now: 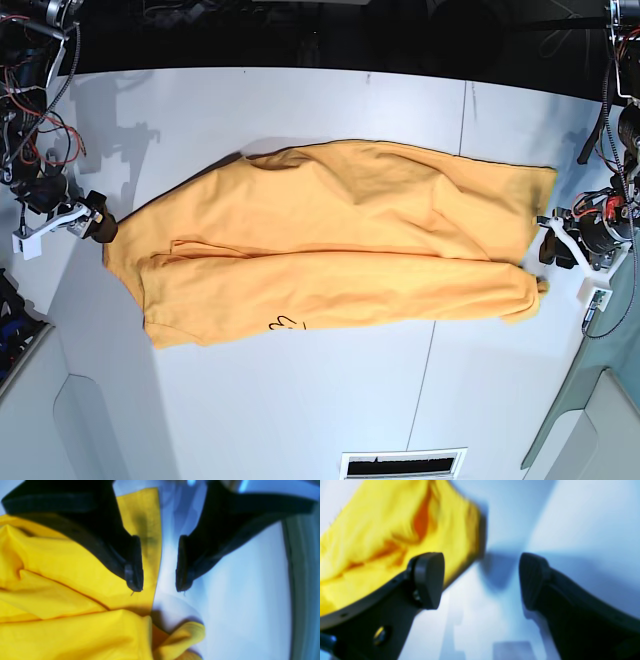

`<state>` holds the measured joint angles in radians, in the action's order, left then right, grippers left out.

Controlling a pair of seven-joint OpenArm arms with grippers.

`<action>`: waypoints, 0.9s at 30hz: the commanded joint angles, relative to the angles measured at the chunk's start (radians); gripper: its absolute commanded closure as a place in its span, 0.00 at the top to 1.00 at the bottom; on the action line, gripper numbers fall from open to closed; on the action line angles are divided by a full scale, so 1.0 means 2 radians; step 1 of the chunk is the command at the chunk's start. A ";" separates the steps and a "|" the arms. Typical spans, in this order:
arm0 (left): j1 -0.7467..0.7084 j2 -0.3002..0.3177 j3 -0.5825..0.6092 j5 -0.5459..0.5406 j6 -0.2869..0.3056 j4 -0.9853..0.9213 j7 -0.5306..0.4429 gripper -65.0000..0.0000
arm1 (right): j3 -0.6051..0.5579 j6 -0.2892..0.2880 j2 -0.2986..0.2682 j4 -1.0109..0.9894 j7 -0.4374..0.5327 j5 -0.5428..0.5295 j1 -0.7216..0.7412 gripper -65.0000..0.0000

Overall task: Layout the t-shirt on the table in an organized manner, then fold the t-shirt properly
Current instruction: 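Lower the shirt onto the table and release with both grippers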

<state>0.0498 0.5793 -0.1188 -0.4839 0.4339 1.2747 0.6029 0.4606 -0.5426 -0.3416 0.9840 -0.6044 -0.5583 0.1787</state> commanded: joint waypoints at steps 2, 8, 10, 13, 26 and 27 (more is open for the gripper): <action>-0.011 0.010 -0.003 -0.003 -0.016 0.006 0.000 0.39 | 0.002 -0.002 -0.010 0.009 0.019 -0.005 -0.012 0.69; -0.055 -0.002 -0.003 -0.003 -0.020 0.005 -0.013 0.39 | 0.000 -0.002 0.021 0.009 0.033 -0.003 -0.015 0.69; -0.062 -0.015 -0.003 0.000 -0.019 0.005 -0.025 0.39 | -0.003 -0.002 0.037 0.009 0.041 0.008 -0.007 0.69; -0.068 -0.042 -0.003 0.018 -0.034 -0.004 -0.026 0.39 | -0.014 -0.002 0.054 0.009 0.043 0.031 -0.001 0.59; -0.124 -0.022 -0.003 0.076 -0.053 0.028 -0.032 0.00 | 0.006 -0.014 0.045 0.123 -0.037 -0.021 -0.064 0.00; -0.138 -0.014 -0.003 0.075 -0.053 0.049 -0.035 0.00 | 0.019 -0.014 0.044 0.152 -0.041 -0.031 -0.081 0.00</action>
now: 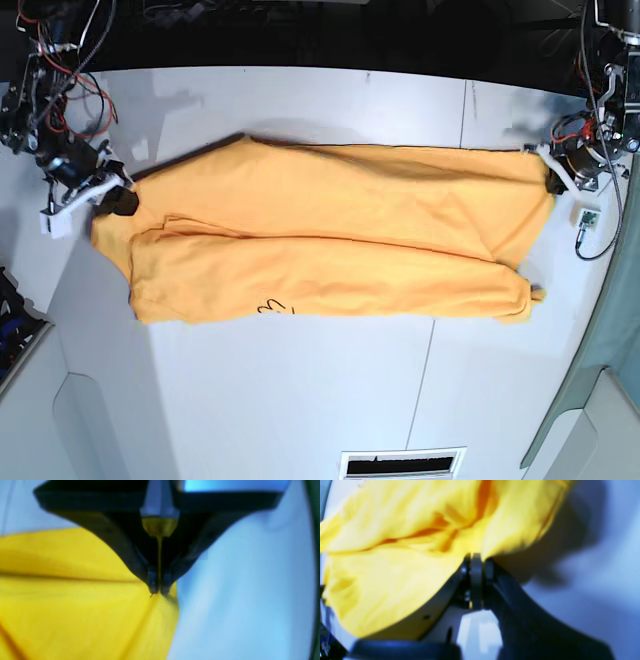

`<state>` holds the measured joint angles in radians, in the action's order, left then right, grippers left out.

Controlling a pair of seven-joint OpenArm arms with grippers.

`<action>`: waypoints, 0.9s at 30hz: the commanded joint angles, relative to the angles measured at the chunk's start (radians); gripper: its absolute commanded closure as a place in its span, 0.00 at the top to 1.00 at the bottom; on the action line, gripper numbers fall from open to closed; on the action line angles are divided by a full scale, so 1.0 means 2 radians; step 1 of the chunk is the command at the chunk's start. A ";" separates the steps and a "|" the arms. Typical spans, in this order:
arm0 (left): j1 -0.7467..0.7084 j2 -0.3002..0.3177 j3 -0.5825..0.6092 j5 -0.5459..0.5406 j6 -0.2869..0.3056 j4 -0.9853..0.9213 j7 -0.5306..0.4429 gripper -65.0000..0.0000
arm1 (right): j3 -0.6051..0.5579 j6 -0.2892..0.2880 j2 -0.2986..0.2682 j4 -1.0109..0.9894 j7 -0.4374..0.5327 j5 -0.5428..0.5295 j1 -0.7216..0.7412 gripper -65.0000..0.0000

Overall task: Layout the t-shirt on the table in an organized manner, then fold the t-shirt properly
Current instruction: 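Lower the shirt onto the table and release with both grippers, then grasp the shirt ends again with both grippers and stretch it lengthwise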

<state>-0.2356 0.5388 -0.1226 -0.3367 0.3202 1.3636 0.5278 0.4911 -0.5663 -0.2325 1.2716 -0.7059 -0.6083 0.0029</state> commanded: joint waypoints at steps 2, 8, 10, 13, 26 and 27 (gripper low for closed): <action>-0.015 0.023 -0.002 0.000 0.004 0.045 -0.001 0.00 | 0.032 -0.002 -0.010 0.062 0.008 -0.018 -0.018 0.00; -0.054 0.045 -0.026 -0.002 -0.013 0.156 -0.001 0.00 | 0.088 -0.001 -0.015 0.178 -0.027 -0.067 -0.047 0.00; -0.050 0.045 -0.037 -0.003 -0.012 0.167 -0.004 0.00 | 0.086 0.003 -0.023 0.183 -0.025 -0.075 -0.034 0.00; -0.026 0.044 -0.037 -0.012 -0.008 0.158 -0.004 0.00 | 0.070 0.016 -0.025 0.164 -0.025 -0.025 0.015 0.00; 0.044 -0.028 -0.037 -0.012 0.039 0.014 -0.005 0.00 | -0.089 0.049 -0.025 -0.039 -0.031 0.032 0.132 0.57; 0.044 -0.028 -0.036 -0.010 0.039 0.011 -0.005 0.00 | -0.085 0.049 -0.025 -0.032 -0.033 0.024 0.122 0.57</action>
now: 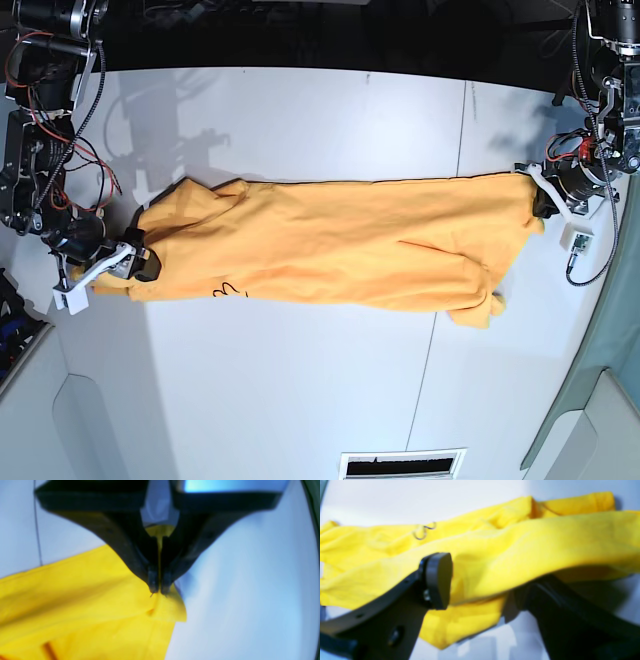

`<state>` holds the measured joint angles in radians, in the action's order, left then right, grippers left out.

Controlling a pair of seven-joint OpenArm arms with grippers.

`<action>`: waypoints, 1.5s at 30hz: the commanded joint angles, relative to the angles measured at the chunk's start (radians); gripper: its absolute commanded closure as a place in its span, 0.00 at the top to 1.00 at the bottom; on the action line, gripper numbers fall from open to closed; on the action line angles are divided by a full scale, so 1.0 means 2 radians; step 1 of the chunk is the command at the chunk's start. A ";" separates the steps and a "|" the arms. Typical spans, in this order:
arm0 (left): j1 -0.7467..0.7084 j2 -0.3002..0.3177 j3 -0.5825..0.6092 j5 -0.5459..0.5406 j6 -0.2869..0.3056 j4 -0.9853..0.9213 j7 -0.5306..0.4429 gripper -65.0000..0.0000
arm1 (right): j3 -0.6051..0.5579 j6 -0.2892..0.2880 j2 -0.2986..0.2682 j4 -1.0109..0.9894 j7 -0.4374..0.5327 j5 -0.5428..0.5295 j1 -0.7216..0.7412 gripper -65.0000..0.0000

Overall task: Layout the t-shirt on the table in an organized manner, then fold the t-shirt properly
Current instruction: 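Grasp the shirt ends again with both grippers and stretch it lengthwise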

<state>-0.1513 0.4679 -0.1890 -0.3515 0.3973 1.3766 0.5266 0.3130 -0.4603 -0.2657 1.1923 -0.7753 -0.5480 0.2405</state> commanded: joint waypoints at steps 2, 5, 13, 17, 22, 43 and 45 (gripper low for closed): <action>-0.001 0.007 -0.003 -0.003 0.000 0.004 -0.003 0.00 | 0.020 -0.009 -0.007 0.030 0.002 -0.019 -0.026 0.57; -0.001 0.008 -0.003 0.005 0.000 0.004 -0.003 0.00 | 0.054 -0.031 -0.004 0.075 0.002 -0.047 -0.077 0.57; 0.000 0.008 -0.003 0.006 0.000 0.004 -0.007 0.00 | 0.095 -0.048 0.008 0.118 0.009 -0.054 -0.164 0.57; -0.001 0.008 -0.003 0.006 0.000 0.004 -0.007 0.00 | 0.094 -0.046 0.012 0.112 0.045 -0.035 -0.171 0.57; -0.001 0.008 -0.003 0.006 0.000 0.004 -0.007 0.00 | 0.074 -0.035 0.024 0.081 0.105 0.009 -0.157 0.57; -0.002 0.020 -0.003 0.006 0.005 0.021 0.014 0.00 | 0.038 -0.047 0.042 0.116 0.024 0.034 -0.130 0.00; -0.010 0.032 -0.003 0.006 0.001 0.046 0.014 0.00 | 0.061 -0.047 0.040 0.171 0.019 0.031 -0.152 0.00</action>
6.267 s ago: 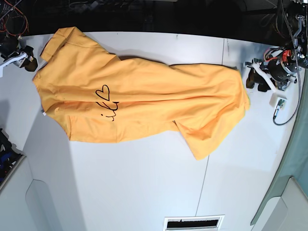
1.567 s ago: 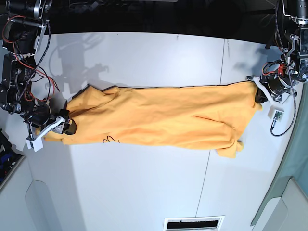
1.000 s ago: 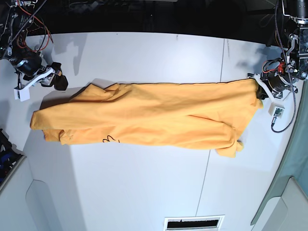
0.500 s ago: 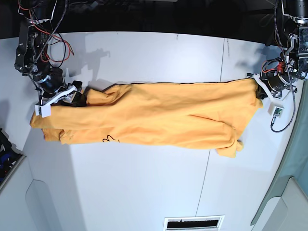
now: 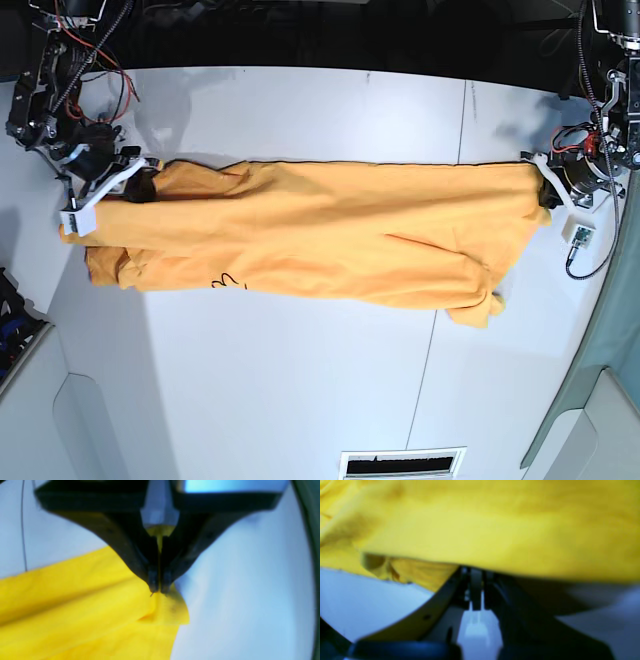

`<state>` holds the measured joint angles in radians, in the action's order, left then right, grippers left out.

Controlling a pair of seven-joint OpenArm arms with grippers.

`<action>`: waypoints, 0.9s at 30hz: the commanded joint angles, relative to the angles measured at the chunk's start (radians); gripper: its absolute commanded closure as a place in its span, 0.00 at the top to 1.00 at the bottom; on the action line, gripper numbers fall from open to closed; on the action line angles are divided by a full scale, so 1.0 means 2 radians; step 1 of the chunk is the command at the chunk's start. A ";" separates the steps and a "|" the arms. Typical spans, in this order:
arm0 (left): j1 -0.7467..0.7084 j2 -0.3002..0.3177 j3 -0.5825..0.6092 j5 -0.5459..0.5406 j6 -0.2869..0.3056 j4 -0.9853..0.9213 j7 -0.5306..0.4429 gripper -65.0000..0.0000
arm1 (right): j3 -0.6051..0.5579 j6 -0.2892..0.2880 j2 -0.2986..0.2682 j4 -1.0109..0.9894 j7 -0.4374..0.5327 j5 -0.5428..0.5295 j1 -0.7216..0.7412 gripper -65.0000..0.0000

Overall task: Layout the t-shirt on the table in an organized manner, then fold the t-shirt properly
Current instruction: 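Grasp the shirt ends again with both grippers and stretch it lengthwise, then pull the shirt corner with the right gripper to smooth it flat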

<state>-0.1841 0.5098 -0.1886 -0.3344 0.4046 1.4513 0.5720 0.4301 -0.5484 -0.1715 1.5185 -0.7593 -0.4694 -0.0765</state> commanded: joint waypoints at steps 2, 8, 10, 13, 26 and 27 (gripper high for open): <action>-0.008 0.023 -0.004 -0.003 -0.006 0.046 -0.008 0.00 | 0.024 -0.003 -0.014 0.056 0.008 -0.013 -0.016 0.00; -0.043 0.061 -0.004 -0.003 -0.043 0.171 0.015 0.00 | 0.078 -0.002 -0.050 0.121 -0.028 -0.093 -0.042 0.00; -0.044 0.071 -0.004 -0.006 -0.048 0.202 0.036 0.00 | 0.087 -0.002 -0.061 0.125 -0.036 -0.093 -0.041 0.00; -0.044 0.079 -0.004 -0.012 -0.047 0.216 0.044 0.00 | 0.090 0.000 -0.065 0.125 -0.054 -0.094 -0.043 0.00; -0.113 0.076 -0.005 -0.017 -0.028 0.219 0.045 0.00 | 0.139 0.001 -0.065 0.125 -0.035 -0.115 -0.133 0.00; -0.118 0.076 -0.005 -0.017 -0.027 0.222 0.045 0.00 | 0.150 0.000 -0.065 0.126 -0.037 -0.120 -0.138 0.00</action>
<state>-0.4259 0.6426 -0.1841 -0.3897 0.3725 1.8805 0.6659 0.7136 -0.5594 -0.2813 1.7523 -0.8585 -0.7151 -0.3519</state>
